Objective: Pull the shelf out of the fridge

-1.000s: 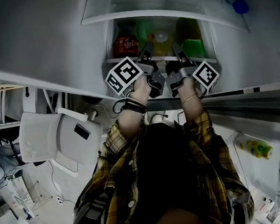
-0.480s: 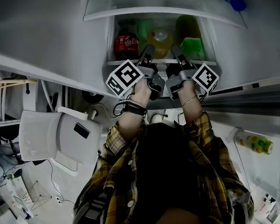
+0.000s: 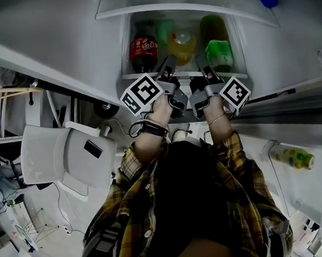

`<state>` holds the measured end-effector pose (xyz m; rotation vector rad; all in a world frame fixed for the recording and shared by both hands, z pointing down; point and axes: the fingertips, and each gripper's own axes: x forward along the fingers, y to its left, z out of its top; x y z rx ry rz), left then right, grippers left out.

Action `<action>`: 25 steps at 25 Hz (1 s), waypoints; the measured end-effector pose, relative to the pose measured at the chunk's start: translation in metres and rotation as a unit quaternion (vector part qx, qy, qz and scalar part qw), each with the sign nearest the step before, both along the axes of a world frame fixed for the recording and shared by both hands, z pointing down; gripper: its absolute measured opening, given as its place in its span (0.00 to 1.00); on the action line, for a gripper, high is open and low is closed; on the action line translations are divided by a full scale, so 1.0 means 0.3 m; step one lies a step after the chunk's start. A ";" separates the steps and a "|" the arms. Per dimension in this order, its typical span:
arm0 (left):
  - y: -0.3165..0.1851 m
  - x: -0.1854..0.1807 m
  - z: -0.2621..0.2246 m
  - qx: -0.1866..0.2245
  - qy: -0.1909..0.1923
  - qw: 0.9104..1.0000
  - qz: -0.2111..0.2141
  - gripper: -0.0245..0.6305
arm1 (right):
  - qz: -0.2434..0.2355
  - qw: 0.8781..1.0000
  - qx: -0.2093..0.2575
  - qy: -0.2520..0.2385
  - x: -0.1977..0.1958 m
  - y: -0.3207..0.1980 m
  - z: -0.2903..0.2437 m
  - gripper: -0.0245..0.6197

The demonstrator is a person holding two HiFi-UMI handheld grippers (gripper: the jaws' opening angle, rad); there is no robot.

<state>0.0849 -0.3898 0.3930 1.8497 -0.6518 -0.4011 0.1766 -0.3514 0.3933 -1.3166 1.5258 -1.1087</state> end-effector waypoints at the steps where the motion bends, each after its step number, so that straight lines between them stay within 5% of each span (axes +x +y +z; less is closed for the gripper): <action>1: 0.007 -0.003 0.000 0.000 0.000 1.000 0.000 0.11 | -0.001 1.000 0.002 0.000 -0.004 0.006 -0.002 0.11; 25: 0.203 -0.073 0.005 -0.008 0.020 1.000 0.015 0.10 | -0.011 1.000 0.005 0.001 -0.081 0.200 -0.004 0.10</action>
